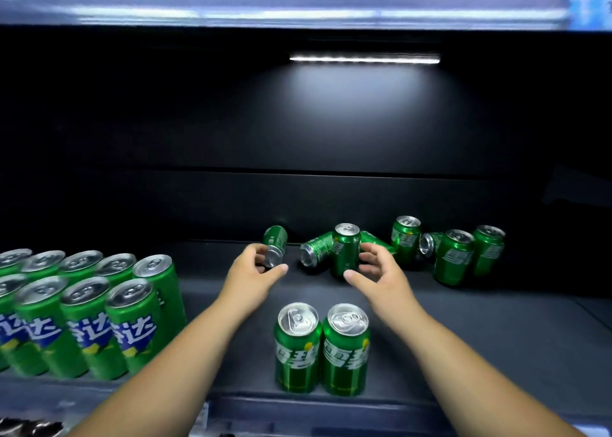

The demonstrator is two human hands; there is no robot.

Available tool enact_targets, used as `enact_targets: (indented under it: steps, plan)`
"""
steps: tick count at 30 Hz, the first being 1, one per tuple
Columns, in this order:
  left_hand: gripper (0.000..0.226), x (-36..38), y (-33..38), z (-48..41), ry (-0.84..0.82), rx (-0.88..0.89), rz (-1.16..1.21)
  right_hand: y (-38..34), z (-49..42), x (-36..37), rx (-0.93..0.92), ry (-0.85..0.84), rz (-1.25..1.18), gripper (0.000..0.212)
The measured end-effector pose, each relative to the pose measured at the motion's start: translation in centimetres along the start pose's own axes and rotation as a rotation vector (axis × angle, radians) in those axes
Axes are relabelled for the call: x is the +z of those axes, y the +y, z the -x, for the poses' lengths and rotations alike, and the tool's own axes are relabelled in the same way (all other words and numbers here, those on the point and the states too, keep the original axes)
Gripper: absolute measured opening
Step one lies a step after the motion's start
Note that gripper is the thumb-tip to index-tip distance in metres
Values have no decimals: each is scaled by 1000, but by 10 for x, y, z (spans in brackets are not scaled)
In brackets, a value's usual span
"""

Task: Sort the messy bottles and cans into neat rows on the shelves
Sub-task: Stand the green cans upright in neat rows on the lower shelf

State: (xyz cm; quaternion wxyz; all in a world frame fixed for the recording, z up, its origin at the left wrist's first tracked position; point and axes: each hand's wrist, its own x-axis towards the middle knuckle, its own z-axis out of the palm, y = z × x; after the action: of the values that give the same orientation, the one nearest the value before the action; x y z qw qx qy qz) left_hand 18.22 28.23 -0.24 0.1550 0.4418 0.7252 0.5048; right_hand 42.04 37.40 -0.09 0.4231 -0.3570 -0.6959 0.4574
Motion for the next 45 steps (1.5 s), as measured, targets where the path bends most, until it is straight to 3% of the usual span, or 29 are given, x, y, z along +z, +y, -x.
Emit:
enact_targets:
  steps: [4, 8, 12, 16, 20, 24, 29, 35, 45]
  plan:
    - [47, 12, -10, -49, 62, -32, -149, 8, -30, 16, 22, 10, 72, 78]
    - [35, 24, -17, -94, 129, -158, -138, 15, -57, 27, -12, 109, 184, 72]
    - [40, 37, -38, -130, 187, -202, -94, 22, -93, 35, 15, 244, 280, 73]
    - [61, 49, -46, -153, 188, -314, 38, 34, -111, 34, 27, 240, 327, 76]
    - [93, 63, -49, -158, 66, -393, 100, 47, -118, 35, 46, 210, 334, 71]
    - [90, 71, -54, -151, -17, -331, -11, 50, -119, 35, 53, 212, 318, 74]
    - [82, 70, -48, -127, 16, -165, 28, 47, -110, 28, 72, 160, 265, 87]
    - [98, 63, -30, -86, 25, -71, 11, 38, -94, 17, 77, 29, 206, 87]
    - [93, 56, -7, -13, 20, -11, -76, 22, -47, -15, 9, -278, 84, 77]
